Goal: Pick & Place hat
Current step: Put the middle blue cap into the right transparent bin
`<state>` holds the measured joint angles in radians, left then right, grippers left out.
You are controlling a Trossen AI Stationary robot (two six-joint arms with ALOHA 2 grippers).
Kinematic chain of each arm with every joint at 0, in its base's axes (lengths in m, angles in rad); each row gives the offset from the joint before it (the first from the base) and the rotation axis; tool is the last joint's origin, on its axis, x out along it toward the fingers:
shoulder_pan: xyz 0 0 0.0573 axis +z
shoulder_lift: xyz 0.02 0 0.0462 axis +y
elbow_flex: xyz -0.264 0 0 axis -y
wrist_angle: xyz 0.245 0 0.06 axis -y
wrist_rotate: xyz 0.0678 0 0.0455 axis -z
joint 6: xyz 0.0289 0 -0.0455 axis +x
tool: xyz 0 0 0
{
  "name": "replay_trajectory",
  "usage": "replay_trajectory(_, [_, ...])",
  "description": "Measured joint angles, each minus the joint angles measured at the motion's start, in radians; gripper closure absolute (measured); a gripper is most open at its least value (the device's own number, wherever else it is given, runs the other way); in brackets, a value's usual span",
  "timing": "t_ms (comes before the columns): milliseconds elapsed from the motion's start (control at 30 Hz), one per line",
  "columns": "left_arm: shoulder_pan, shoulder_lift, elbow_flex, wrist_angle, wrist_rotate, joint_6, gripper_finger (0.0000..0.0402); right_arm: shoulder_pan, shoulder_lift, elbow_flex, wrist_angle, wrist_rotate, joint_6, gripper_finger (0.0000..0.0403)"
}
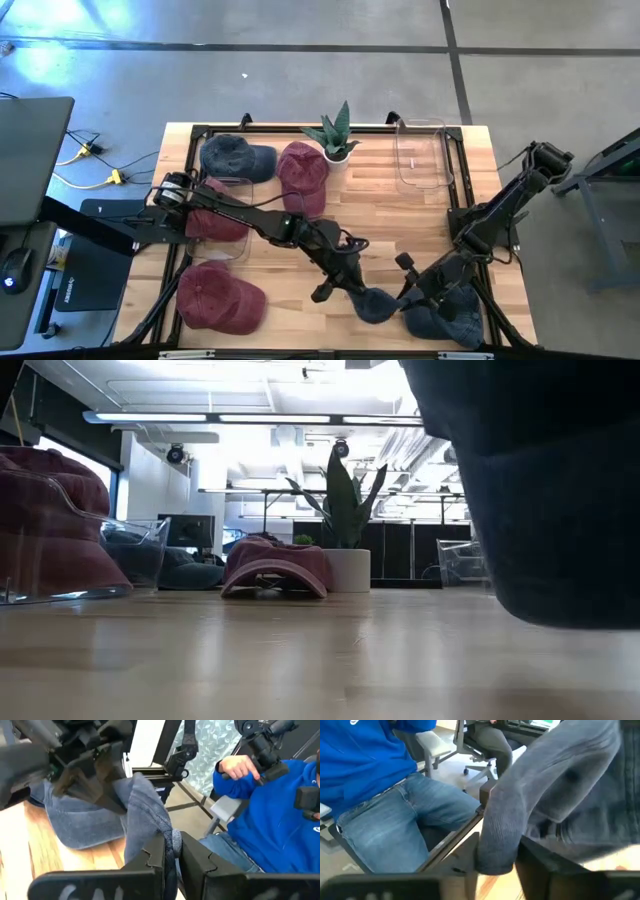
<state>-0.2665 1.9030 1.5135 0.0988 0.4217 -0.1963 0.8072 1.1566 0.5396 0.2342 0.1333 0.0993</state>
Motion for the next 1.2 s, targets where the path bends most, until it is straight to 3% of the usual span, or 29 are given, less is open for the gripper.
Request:
replay_trajectory(167, [-0.002, 0.0, 0.0, -0.043, 0.049, 0.001, 0.0373, 0.012, 0.0, 0.0, 0.01, -0.048, -0.045, 0.0388])
replay_trajectory(333, [-0.002, 0.001, 0.0, -0.044, 0.099, 0.018, 0.0373, 0.032, 0.0, 0.0, 0.066, -0.1, -0.049, 0.0376])
replay_trajectory(567, [-0.002, 0.001, 0.0, 0.02, 0.111, 0.062, 0.0359, 0.006, 0.0, 0.0, 0.066, -0.121, -0.075, 0.039])
replay_trajectory(1000, [-0.002, 0.018, 0.001, -0.039, 0.136, 0.16, 0.0166, 0.0, 0.002, 0.0, 0.088, -0.118, -0.147, 0.0389])
replay_trajectory(1200, [-0.002, 0.056, 0.005, -0.05, 0.133, 0.227, 0.0116, 0.03, 0.002, -0.001, 0.108, -0.117, -0.187, 0.0396])
